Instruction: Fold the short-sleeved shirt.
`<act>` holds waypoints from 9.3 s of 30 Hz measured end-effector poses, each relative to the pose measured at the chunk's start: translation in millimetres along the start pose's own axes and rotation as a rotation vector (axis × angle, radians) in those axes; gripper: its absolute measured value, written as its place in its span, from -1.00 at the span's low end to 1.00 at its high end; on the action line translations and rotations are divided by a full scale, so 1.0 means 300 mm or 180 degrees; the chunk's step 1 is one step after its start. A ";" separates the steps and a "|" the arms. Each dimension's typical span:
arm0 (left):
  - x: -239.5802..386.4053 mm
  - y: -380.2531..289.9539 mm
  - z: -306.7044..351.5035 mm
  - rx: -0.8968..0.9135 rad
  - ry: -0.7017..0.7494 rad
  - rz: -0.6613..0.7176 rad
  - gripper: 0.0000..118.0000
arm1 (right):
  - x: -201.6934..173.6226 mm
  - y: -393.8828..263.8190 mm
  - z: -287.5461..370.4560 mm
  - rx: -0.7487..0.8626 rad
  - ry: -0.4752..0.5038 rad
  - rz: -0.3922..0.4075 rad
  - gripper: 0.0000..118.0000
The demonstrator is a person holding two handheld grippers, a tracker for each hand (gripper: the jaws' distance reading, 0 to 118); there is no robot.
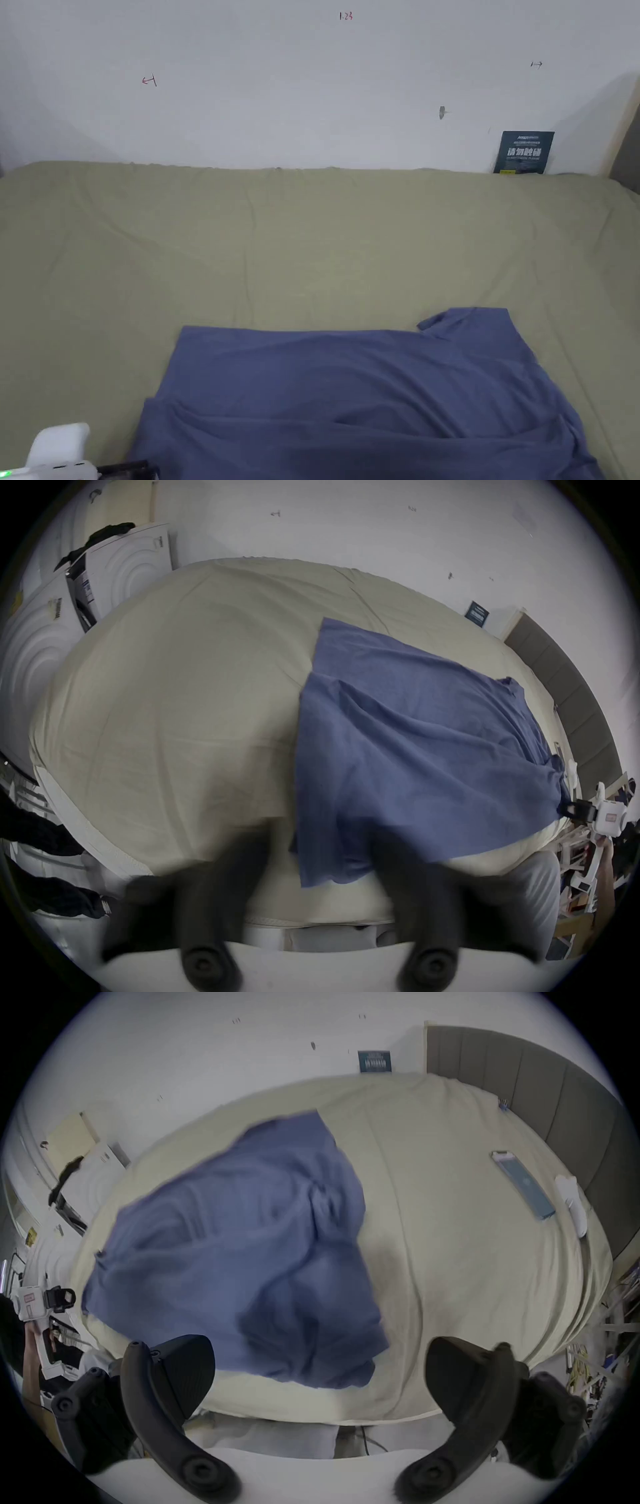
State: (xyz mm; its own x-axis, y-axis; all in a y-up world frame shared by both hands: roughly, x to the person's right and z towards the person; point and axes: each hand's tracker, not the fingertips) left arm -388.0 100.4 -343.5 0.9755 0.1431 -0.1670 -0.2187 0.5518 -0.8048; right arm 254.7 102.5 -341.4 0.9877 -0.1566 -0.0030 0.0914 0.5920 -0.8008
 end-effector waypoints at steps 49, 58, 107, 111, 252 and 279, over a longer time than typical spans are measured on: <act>0.337 0.602 -0.552 -0.0288 0.0213 -0.0592 -1.00 | -0.054 0.322 -0.224 0.0559 -0.0497 0.0256 -1.00; 0.276 0.666 -0.600 -0.0301 0.0118 -0.0399 -1.00 | 0.016 0.653 -0.508 -0.0107 -0.0341 0.0280 1.00; 0.026 0.038 0.045 0.0466 -0.0351 -0.0707 -1.00 | -0.003 0.018 0.153 0.0358 0.0264 0.0551 -0.96; -0.020 -0.043 -0.006 0.0346 -0.0401 -0.0652 -1.00 | 0.019 -0.035 0.105 0.0192 0.0262 0.0497 -0.96; 0.589 -0.010 -0.308 -0.1062 -0.1634 0.0161 -1.00 | -0.389 -0.208 0.456 0.1758 -0.0222 0.0219 -1.00; 0.104 0.087 -0.039 -0.0472 -0.1517 0.0393 -1.00 | -0.482 -0.180 0.418 0.1679 -0.0056 0.0324 -1.00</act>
State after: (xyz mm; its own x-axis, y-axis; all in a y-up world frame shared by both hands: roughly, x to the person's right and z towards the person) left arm -362.9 109.7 -376.4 0.8162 0.5775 -0.0155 -0.2922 0.3896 -0.8734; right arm 123.0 192.4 -222.6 0.9964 -0.0671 -0.0511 0.0422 0.9211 -0.3871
